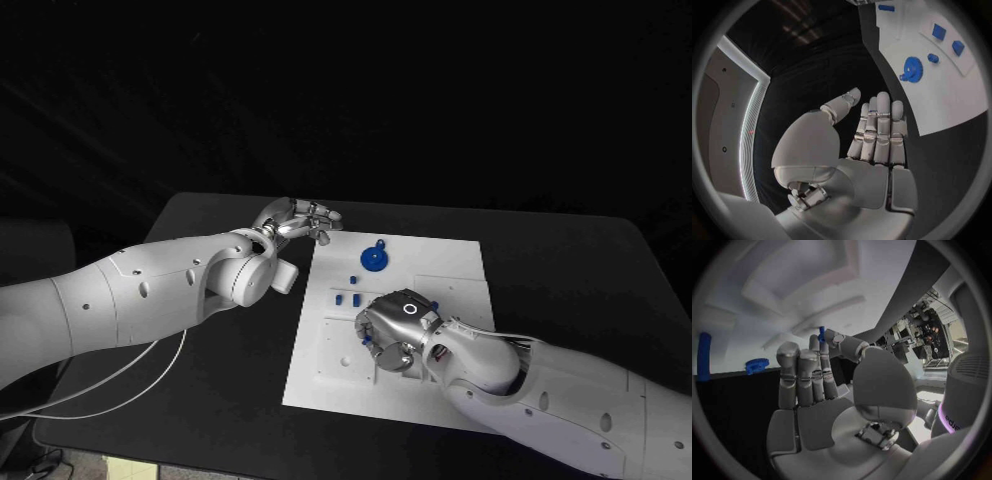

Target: Assemble the parts on the task board

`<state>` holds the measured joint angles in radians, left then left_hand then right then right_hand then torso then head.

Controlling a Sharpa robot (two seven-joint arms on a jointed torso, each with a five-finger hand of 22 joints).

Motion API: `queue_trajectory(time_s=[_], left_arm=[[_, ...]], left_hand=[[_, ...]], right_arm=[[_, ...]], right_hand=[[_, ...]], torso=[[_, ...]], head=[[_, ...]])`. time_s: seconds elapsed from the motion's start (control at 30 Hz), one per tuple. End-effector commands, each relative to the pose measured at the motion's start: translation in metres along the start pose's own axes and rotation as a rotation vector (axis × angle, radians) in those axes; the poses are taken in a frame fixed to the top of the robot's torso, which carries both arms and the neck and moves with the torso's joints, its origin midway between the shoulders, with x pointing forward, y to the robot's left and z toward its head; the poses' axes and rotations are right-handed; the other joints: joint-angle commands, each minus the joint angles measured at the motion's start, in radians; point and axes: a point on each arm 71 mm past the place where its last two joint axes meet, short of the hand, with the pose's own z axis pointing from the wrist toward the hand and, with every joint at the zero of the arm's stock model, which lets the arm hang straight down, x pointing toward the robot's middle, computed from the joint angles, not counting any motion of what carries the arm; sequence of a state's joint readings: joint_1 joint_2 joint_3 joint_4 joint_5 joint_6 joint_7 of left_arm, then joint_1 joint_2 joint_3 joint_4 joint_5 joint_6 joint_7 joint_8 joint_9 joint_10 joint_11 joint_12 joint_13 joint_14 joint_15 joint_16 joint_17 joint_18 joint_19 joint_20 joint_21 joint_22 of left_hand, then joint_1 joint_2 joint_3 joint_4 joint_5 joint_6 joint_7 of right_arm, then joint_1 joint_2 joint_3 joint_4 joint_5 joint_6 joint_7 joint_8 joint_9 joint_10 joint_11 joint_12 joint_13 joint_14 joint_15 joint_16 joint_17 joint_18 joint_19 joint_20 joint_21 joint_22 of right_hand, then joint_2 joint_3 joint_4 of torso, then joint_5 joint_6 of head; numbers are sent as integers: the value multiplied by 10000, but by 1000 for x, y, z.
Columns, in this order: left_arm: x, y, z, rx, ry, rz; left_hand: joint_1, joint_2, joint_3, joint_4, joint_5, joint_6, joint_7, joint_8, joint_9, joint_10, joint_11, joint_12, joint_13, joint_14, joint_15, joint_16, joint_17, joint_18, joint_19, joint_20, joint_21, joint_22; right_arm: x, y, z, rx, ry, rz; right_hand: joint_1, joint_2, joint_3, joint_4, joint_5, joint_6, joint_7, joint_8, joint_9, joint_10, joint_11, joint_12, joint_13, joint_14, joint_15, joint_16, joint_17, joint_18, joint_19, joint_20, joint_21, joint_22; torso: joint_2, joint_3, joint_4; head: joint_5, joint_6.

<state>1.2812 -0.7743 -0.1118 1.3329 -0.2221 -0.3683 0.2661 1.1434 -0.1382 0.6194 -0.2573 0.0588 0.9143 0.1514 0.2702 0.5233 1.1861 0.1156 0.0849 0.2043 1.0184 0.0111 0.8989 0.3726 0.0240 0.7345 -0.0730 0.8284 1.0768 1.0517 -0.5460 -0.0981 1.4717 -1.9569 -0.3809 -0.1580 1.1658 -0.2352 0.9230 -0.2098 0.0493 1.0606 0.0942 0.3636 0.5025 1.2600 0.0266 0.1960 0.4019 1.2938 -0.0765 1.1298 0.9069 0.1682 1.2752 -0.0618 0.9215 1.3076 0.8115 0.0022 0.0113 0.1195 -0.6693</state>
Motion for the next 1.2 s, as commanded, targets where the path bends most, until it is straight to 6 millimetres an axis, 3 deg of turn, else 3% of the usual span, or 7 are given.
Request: queue_trajectory(time_s=[0.03,0.63,0.73,0.8,0.93,1.07,1.2], left_arm=[[1,-2,0,115,8,-68],[2,-2,0,86,32,-76],[1,-2,0,77,32,-76],[1,-2,0,76,34,-77],[1,-1,0,50,22,-75],[0,-1,0,31,8,-71],[-2,-1,0,13,-33,-64]], left_hand=[[-41,49,-76,-7,-1,-35,-16,43,-12,43,-2,-16,-16,92,13,-34,12,167,79,-123,-41,13],[-39,50,-77,-7,-2,-39,-15,46,-16,41,-1,-15,-24,96,13,-48,24,166,84,-124,-50,17],[-41,46,-79,-7,-4,-41,-15,46,-17,39,0,-17,-26,96,14,-51,26,166,84,-124,-52,18],[-43,43,-81,-7,-4,-43,-14,46,-18,36,1,-18,-28,96,14,-53,28,165,85,-123,-54,19],[-47,35,-85,-5,-5,-55,-10,42,-22,24,5,-24,-35,97,16,-61,34,164,86,-123,-59,21],[-49,30,-87,-5,-5,-62,-7,40,-25,16,8,-28,-40,96,18,-67,39,164,87,-122,-63,22],[-52,27,-89,-3,-6,-69,-3,38,-28,6,12,-33,-45,96,20,-74,43,163,87,-121,-67,24]], right_arm=[[5,1,0,-27,295,-189],[14,4,2,-15,825,-147],[15,1,1,81,789,79],[14,0,0,104,727,234],[12,0,-2,69,464,426],[8,0,-5,12,112,592],[3,-1,-12,16,-319,782]], right_hand=[[65,48,36,-12,14,22,28,28,12,383,12,16,18,22,-69,-22,-9,936,23,-67,54,161],[-30,82,13,-16,53,-55,63,-27,19,278,55,-82,39,-19,-28,-66,-32,936,-22,-39,28,161],[-264,-106,-88,50,235,-354,193,-214,-44,-47,181,-313,-21,-55,90,-81,-39,936,-63,1,6,163],[-466,-371,-293,110,218,-768,374,-447,-138,-486,353,-593,-135,-98,254,-94,-46,936,-88,5,-24,153],[-690,-573,-950,-34,223,-1430,665,-798,-307,-1081,607,-1006,-364,-141,499,-59,-41,936,-124,-20,-64,151],[-906,-610,-1616,-300,283,-1667,694,-893,-375,-1601,814,-1310,-610,-235,709,-62,-57,936,-234,-14,-152,137],[-953,-634,-1919,-419,294,-1779,636,-916,-407,-1780,881,-1314,-762,-272,774,-49,-79,936,-258,-6,-212,120]], torso=[[-3,1,-4],[-3,-6,3],[-8,-8,-7],[-9,-9,-10],[-6,-2,-10],[-5,4,-10],[-5,7,-8]], head=[[-5,-8],[-11,-42],[-2,-43],[0,-43],[0,-33],[-4,-20],[-30,19]])
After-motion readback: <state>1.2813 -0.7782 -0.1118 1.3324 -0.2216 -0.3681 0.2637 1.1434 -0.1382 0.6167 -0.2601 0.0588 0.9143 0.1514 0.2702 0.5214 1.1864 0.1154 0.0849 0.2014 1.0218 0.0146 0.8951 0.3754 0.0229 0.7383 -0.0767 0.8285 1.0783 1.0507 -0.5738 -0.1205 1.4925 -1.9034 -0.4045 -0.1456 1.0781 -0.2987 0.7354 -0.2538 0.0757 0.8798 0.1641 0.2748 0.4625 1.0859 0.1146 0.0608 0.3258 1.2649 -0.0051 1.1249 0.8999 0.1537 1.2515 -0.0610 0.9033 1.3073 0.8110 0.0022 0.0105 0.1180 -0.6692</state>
